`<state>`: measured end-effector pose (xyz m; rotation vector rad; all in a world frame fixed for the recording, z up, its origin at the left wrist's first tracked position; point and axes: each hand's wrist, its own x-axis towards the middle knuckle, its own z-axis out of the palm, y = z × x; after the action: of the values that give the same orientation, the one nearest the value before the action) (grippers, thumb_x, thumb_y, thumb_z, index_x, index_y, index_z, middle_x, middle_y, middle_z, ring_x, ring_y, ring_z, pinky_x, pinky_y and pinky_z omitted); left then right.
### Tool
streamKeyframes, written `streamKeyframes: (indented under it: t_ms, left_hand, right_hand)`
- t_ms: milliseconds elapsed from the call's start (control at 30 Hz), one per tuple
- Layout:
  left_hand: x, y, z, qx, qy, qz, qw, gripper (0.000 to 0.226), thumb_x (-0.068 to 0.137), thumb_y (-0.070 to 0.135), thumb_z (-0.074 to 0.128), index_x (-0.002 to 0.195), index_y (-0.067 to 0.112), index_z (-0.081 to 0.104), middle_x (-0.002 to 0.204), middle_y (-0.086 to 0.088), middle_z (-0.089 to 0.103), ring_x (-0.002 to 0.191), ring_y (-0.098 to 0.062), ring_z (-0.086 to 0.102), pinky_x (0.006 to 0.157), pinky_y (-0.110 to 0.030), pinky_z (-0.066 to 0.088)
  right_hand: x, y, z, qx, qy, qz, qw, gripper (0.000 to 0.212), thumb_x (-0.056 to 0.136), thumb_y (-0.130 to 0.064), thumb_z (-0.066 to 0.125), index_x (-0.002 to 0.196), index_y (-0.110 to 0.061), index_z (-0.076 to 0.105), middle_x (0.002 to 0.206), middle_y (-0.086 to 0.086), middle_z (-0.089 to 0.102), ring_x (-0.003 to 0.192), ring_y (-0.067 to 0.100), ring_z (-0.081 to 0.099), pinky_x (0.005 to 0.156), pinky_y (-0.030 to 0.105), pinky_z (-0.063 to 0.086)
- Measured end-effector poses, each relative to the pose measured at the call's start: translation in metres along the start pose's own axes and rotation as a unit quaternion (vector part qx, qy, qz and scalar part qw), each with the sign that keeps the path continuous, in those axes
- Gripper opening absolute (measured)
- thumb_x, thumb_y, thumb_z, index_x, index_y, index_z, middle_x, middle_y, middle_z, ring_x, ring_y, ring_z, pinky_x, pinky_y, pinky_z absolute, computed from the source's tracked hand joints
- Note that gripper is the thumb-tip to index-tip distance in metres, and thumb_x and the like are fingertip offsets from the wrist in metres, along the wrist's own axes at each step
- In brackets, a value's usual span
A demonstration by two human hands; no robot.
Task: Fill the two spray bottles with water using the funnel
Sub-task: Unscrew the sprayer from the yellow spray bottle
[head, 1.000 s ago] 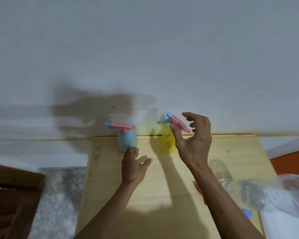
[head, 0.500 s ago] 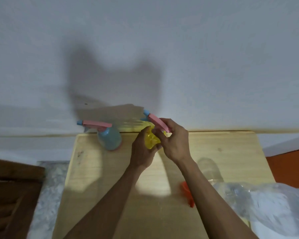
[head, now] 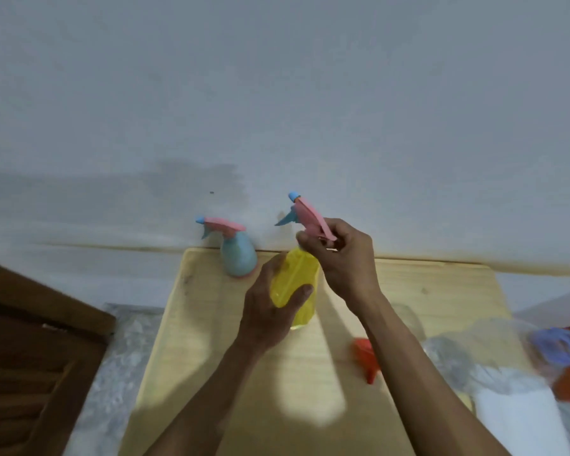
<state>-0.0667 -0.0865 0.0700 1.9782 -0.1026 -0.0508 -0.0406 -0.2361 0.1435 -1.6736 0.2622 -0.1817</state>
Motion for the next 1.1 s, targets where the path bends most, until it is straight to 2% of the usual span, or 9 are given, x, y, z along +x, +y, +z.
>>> streamKeyframes:
  t_ms: [100,167,267,333,500,633,867,1000,1100]
  left_hand:
    - [-0.028,0.016,-0.014,-0.026,0.031,0.047,0.998,0.057,0.081,0.061,0.059,0.131,0.035,0.048,0.124,0.027,0.056,0.113,0.011,0.054,0.093,-0.006,0.039]
    - [-0.048,0.025,-0.022,-0.04,0.048,0.057,0.996,0.05,0.082,0.059,0.058,0.128,0.042,0.046,0.121,0.031,0.056,0.111,0.017,0.053,0.091,-0.002,0.037]
    - [-0.08,0.034,-0.035,-0.038,0.075,0.072,0.994,0.036,0.084,0.055,0.059,0.118,0.054,0.047,0.109,0.035,0.061,0.104,0.016,0.057,0.086,-0.003,0.04]
    - [-0.101,0.037,-0.043,-0.052,0.077,0.068,0.993,0.033,0.084,0.05,0.06,0.115,0.052,0.05,0.104,0.034,0.063,0.097,0.012,0.06,0.081,-0.005,0.044]
    - [-0.152,0.037,-0.059,-0.109,0.089,0.074,0.987,0.05,0.083,0.056,0.061,0.125,0.028,0.061,0.104,0.023,0.07,0.098,0.002,0.066,0.084,-0.014,0.05]
    - [-0.186,0.043,-0.068,-0.105,0.079,0.048,0.99,0.057,0.08,0.067,0.055,0.126,0.034,0.062,0.108,0.019,0.07,0.102,0.005,0.064,0.086,-0.017,0.049]
    - [-0.217,0.06,-0.077,-0.12,0.077,0.059,0.988,0.057,0.082,0.067,0.055,0.127,0.033,0.063,0.113,0.018,0.07,0.105,0.003,0.063,0.09,-0.026,0.053]
    - [-0.223,0.071,-0.077,-0.116,0.09,0.073,0.986,0.06,0.081,0.068,0.054,0.128,0.032,0.063,0.115,0.017,0.07,0.106,0.004,0.063,0.09,-0.025,0.052]
    - [-0.222,0.078,-0.072,-0.113,0.091,0.079,0.986,0.051,0.085,0.062,0.056,0.125,0.031,0.064,0.11,0.016,0.071,0.102,0.001,0.065,0.089,-0.028,0.054]
  right_hand:
    - [-0.024,-0.019,0.005,0.042,-0.011,0.003,0.999,0.017,0.083,-0.024,0.083,0.098,-0.02,0.075,0.074,0.001,0.073,0.067,0.008,0.063,0.065,0.017,0.05]
    - [-0.044,-0.029,0.009,0.052,-0.017,-0.005,0.998,0.018,0.084,-0.026,0.083,0.098,-0.019,0.074,0.079,0.006,0.076,0.071,0.011,0.067,0.069,0.021,0.054]
    - [-0.077,-0.042,0.015,0.044,-0.02,-0.021,0.999,0.019,0.083,-0.028,0.083,0.098,-0.02,0.075,0.081,0.005,0.076,0.072,0.01,0.069,0.071,0.026,0.055]
    - [-0.1,-0.047,0.019,0.032,-0.026,-0.034,0.999,0.024,0.079,-0.029,0.087,0.098,-0.021,0.074,0.077,0.0,0.072,0.067,0.009,0.063,0.066,0.025,0.053]
    - [-0.156,-0.052,0.026,0.02,-0.011,-0.052,0.998,0.028,0.074,-0.026,0.091,0.094,-0.019,0.073,0.063,-0.015,0.06,0.061,0.008,0.049,0.061,0.022,0.045]
    - [-0.194,-0.056,0.025,0.021,0.012,-0.05,0.998,0.03,0.072,-0.034,0.09,0.091,-0.017,0.075,0.07,-0.007,0.062,0.066,0.012,0.051,0.066,0.035,0.048]
    - [-0.232,-0.076,0.015,0.046,-0.017,-0.051,0.998,0.017,0.087,-0.02,0.08,0.103,-0.015,0.075,0.078,-0.002,0.072,0.075,0.011,0.064,0.076,0.036,0.055]
    - [-0.24,-0.08,0.013,0.093,-0.007,-0.07,0.993,0.023,0.08,-0.02,0.086,0.099,-0.018,0.074,0.081,-0.004,0.069,0.073,0.011,0.059,0.072,0.031,0.054]
    - [-0.239,-0.082,0.006,0.124,0.004,-0.062,0.99,0.026,0.079,-0.016,0.087,0.102,-0.014,0.074,0.081,0.006,0.069,0.075,0.012,0.06,0.079,0.034,0.054]
